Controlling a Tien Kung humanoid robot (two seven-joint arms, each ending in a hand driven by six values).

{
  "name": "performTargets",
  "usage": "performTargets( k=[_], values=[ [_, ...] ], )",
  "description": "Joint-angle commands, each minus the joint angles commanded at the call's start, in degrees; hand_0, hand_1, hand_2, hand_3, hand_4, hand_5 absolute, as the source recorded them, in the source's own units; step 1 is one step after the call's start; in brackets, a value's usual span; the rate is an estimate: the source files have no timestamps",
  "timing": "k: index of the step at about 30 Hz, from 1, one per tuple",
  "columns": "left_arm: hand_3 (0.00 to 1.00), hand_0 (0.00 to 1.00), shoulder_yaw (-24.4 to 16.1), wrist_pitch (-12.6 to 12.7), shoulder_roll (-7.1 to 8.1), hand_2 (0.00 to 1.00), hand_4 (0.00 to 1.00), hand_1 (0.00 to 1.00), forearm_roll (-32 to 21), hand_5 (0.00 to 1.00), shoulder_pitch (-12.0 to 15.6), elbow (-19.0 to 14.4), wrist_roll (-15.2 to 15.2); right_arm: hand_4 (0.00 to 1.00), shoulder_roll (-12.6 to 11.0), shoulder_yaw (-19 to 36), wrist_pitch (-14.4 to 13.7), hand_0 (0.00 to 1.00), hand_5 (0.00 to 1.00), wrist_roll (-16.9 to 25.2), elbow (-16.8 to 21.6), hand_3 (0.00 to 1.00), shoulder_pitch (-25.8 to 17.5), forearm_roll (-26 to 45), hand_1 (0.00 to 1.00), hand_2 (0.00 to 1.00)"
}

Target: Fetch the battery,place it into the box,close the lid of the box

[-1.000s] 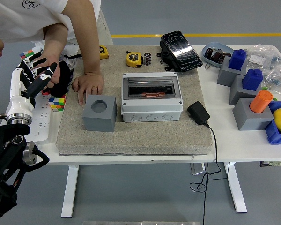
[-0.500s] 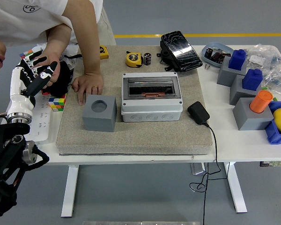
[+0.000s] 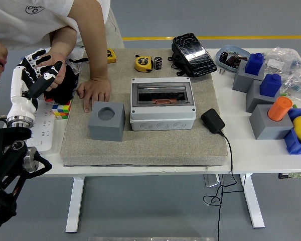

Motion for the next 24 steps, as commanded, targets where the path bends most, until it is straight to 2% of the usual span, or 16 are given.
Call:
performTargets(
  k=[4, 9, 24],
  values=[
    [0.709, 0.754, -0.5, 0.1, -0.25, 0.703, 0.936, 0.584, -0.1, 0.291, 0.6, -0.5, -0.2, 0.998, -0.7, 0.7, -0.2, 0.678, 0.696, 0.1, 0.1, 0.689, -0.4, -0.3, 0.722, 0.716],
    [0.709, 0.754, -0.2, 0.0, -0.61, 0.703, 0.936, 0.584, 0.0, 0.291, 1.1, -0.8, -0.1, 0.998, -0.4, 1.4, -0.1, 0.678, 0.696, 0.1, 0.2, 0.689, -1.1, -0.5, 0.722, 0.716],
    [0.704, 0.752, -0.5, 0.0, -0.41, 0.702, 0.931, 0.578, 0.1, 0.291, 1.0, -0.9, -0.1, 0.998, -0.2, 1.5, -0.1, 0.677, 0.696, 0.0, 0.0, 0.69, -1.2, -0.4, 0.722, 0.716]
  ],
)
